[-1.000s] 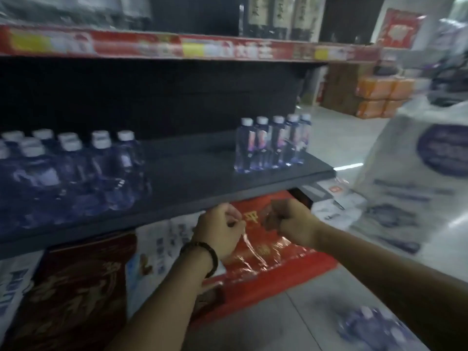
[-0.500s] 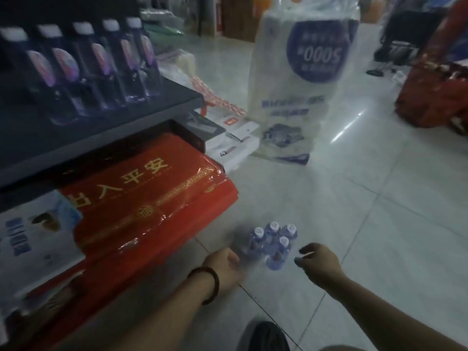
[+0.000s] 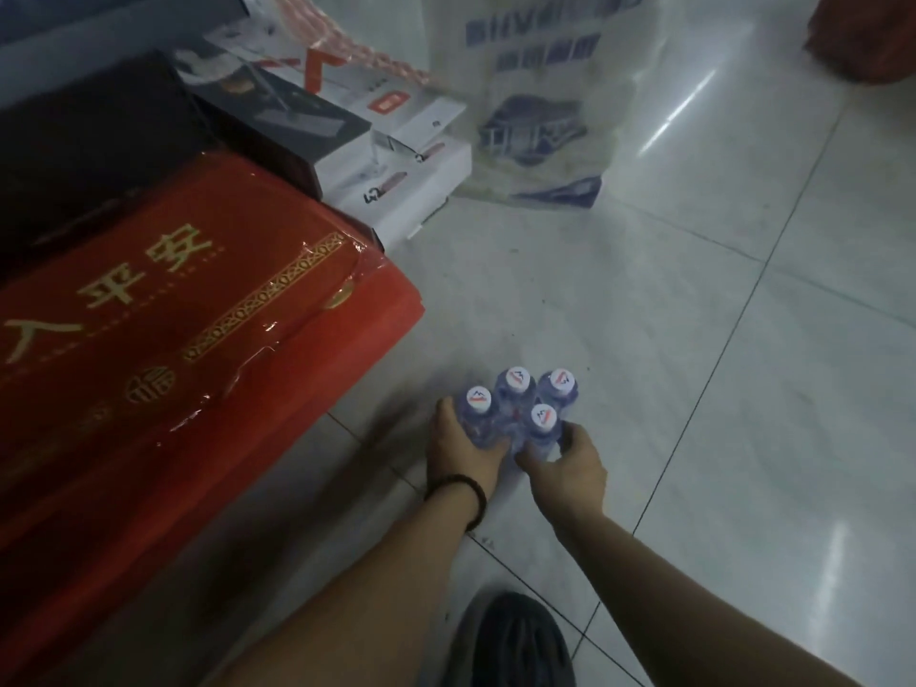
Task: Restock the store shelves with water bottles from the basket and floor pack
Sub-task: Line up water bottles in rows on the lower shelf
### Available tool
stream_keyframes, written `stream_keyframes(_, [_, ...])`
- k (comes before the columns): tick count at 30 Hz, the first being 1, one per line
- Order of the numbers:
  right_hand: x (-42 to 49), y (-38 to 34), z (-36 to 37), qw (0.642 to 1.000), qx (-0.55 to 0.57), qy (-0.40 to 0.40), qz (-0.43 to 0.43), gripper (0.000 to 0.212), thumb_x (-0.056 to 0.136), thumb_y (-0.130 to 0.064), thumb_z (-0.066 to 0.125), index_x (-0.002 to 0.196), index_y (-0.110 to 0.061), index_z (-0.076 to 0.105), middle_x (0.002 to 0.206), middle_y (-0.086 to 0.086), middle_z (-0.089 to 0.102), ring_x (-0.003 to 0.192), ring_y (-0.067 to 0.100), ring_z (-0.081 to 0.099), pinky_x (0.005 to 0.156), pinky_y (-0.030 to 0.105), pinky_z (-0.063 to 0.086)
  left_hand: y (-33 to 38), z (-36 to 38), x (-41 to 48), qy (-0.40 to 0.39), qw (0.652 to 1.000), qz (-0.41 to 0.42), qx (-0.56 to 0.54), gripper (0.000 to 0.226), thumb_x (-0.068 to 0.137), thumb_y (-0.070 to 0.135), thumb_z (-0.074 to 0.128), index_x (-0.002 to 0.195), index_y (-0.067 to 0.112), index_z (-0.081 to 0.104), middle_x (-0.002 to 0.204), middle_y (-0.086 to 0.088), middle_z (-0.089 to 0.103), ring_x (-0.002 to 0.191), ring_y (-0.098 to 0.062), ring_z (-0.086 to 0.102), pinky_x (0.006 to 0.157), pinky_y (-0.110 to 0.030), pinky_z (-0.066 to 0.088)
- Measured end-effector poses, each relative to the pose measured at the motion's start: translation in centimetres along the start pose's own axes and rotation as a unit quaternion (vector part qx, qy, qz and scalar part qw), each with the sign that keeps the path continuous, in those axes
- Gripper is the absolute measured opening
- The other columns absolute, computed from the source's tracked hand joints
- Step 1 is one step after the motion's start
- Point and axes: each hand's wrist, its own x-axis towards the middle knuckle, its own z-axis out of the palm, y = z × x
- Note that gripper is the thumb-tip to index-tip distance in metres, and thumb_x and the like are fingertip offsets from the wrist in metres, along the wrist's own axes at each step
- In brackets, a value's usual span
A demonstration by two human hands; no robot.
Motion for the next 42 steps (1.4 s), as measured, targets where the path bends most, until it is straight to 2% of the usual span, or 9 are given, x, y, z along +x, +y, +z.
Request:
stream_keyframes(5, [0.0, 0.7, 0.7, 0.999, -0.036, 0.022, -0.022, 0.060, 0.084, -0.028, 0.088, 0.137, -0.023, 0.060, 0.106, 0.002, 0.066, 0.089, 0.019, 0.062, 0.079, 0.035, 0.053, -1.1, 0.4, 0.9, 0.002, 0.999, 0.037, 0.029, 0.063, 0.069, 0.035, 0.091, 0.118, 0.032, 0.051, 0.122, 0.003, 0.067, 0.103, -0.022, 0.069, 0.082, -0.029, 0.053])
stream_keyframes(10, [-0.7, 1.9, 0.2, 0.995, -0.056, -0.031, -0.074, 0.054, 0.080, -0.028, 0.088, 0.122, -0.029, 0.054, 0.113, -0.003, 0.068, 0.097, 0.021, 0.064, 0.082, 0.035, 0.050, -2.4, -0.3, 0.5, -0.082, 0.995, 0.038, -0.031, 0.054, 0.076, 0.020, 0.089, 0.117, 0.034, 0.056, 0.112, 0.012, 0.071, 0.101, -0.014, 0.070, 0.087, -0.032, 0.058])
stream_keyframes(13, [-1.3, 2.3, -1.1, 0.990, -0.076, -0.072, -0.094, 0.056, 0.079, -0.031, 0.089, 0.122, -0.031, 0.053, 0.111, -0.007, 0.069, 0.099, 0.018, 0.067, 0.084, 0.037, 0.055, -3.4, -2.1, -0.5, -0.153, 0.986, 0.017, -0.069, 0.057, 0.073, 0.031, 0.091, 0.122, 0.036, 0.060, 0.120, 0.012, 0.072, 0.110, -0.012, 0.070, 0.096, -0.042, 0.061])
stream_keyframes(18, [-3.4, 1.0, -3.4, 0.979, -0.033, -0.165, -0.111, 0.053, 0.075, -0.020, 0.092, 0.118, -0.032, 0.062, 0.112, -0.009, 0.075, 0.106, 0.015, 0.072, 0.090, 0.038, 0.060, -3.6, -7.1, -4.0, -0.204, 0.964, -0.004, -0.171, 0.049, 0.085, 0.022, 0.085, 0.128, 0.030, 0.063, 0.120, 0.008, 0.076, 0.113, -0.012, 0.071, 0.086, -0.025, 0.059])
stream_keyframes(25, [-10.3, -9.2, -4.3, 0.939, 0.009, -0.269, -0.214, 0.042, 0.082, -0.041, 0.089, 0.117, -0.023, 0.073, 0.109, -0.003, 0.080, 0.099, 0.019, 0.077, 0.088, 0.046, 0.064, 0.6, -16.6, -8.6, -0.201, 0.932, 0.014, -0.302, 0.055, 0.095, 0.038, 0.074, 0.143, 0.016, 0.060, 0.138, -0.020, 0.067, 0.130, -0.044, 0.062, 0.114, -0.068, 0.041])
stream_keyframes(29, [-16.4, -15.7, -3.9, 0.910, 0.046, -0.320, -0.258, 0.031, 0.101, -0.041, 0.070, 0.127, -0.027, 0.061, 0.116, -0.005, 0.078, 0.107, 0.017, 0.076, 0.095, 0.048, 0.063, 4.6, -23.0, -13.5, -0.179, 0.932, 0.079, -0.305, 0.053, 0.099, 0.055, 0.065, 0.144, 0.029, 0.060, 0.140, -0.012, 0.067, 0.131, -0.037, 0.063, 0.110, -0.065, 0.046])
stream_keyframes(32, [-21.2, -20.9, -3.3, 0.884, 0.058, -0.378, -0.270, 0.040, 0.105, -0.047, 0.060, 0.139, -0.027, 0.053, 0.125, -0.007, 0.075, 0.115, 0.016, 0.074, 0.102, 0.047, 0.060, 6.8, -28.0, -16.9, -0.115, 0.940, 0.134, -0.291, 0.068, 0.084, 0.046, 0.084, 0.144, 0.035, 0.055, 0.131, -0.005, 0.073, 0.121, -0.028, 0.071, 0.103, -0.056, 0.055])
stream_keyframes(37, [-28.6, -29.3, -1.6, 0.800, 0.039, -0.502, -0.326, 0.044, 0.101, -0.012, 0.063, 0.142, -0.025, 0.053, 0.133, 0.009, 0.070, 0.122, 0.031, 0.071, 0.102, 0.056, 0.056, 8.7, -39.3, -19.6, 0.005, 0.944, 0.186, -0.271, 0.066, 0.086, 0.022, 0.083, 0.137, 0.026, 0.043, 0.117, 0.001, 0.075, 0.109, -0.016, 0.074, 0.100, -0.044, 0.059])
stream_keyframes(42, [-35.8, -35.2, 2.9, 0.780, 0.002, -0.464, -0.420, 0.054, 0.092, -0.009, 0.075, 0.139, -0.017, 0.050, 0.125, 0.006, 0.074, 0.119, 0.026, 0.071, 0.103, 0.056, 0.057, 8.5, -49.6, -22.5, 0.131, 0.925, 0.225, -0.277, 0.048, 0.090, 0.011, 0.081, 0.125, 0.023, 0.050, 0.111, 0.001, 0.076, 0.099, -0.011, 0.075, 0.081, -0.027, 0.061])
